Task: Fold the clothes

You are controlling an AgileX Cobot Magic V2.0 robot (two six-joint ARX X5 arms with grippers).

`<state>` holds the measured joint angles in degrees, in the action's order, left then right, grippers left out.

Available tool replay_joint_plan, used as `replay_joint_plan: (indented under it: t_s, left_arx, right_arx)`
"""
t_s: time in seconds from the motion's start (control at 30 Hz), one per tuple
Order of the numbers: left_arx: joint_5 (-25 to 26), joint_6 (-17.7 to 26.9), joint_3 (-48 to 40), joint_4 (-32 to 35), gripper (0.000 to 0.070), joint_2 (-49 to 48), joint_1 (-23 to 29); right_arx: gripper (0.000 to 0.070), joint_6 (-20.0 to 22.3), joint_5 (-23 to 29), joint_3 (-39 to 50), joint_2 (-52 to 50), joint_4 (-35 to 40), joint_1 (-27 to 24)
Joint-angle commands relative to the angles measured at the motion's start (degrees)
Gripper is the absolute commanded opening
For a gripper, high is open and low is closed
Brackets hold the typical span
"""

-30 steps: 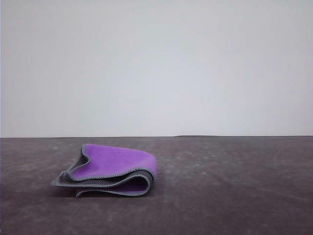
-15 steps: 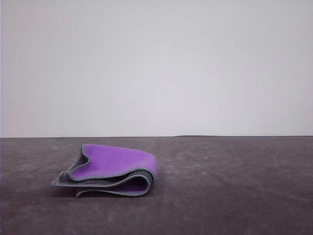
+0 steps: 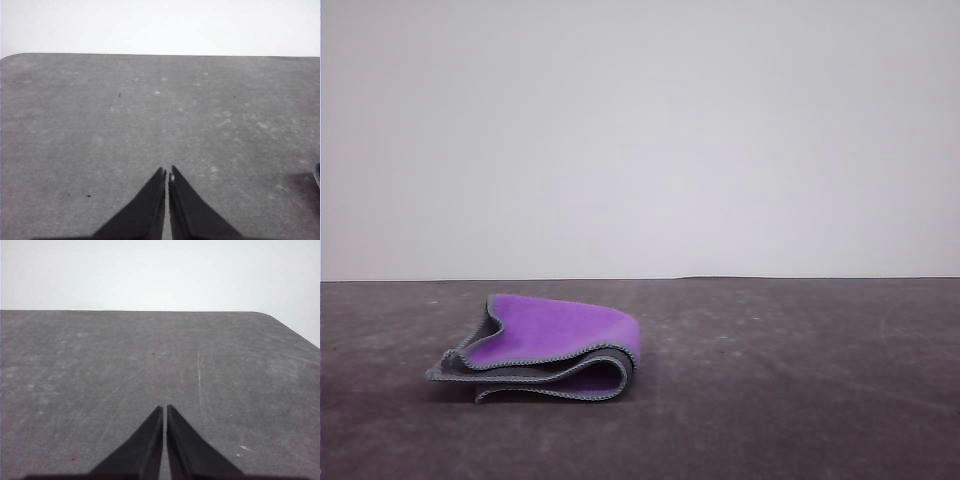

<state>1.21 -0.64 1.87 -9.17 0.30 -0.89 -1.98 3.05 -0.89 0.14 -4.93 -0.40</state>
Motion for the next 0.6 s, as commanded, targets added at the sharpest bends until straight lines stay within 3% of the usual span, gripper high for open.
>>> replay_joint_plan:
  t_s: [0.0,0.57]
  left_arx:
    - [-0.3,0.6,-1.2,0.6,0.0,0.0,0.0]
    - [-0.2,0.6,-1.2,0.6,0.0,0.0,0.0]
  right_arx:
    - [0.001,-0.9,0.0,0.2,0.1,0.6,0.0]
    - [0.001,-0.9,0.0,0.2,0.1,0.6,0.0]
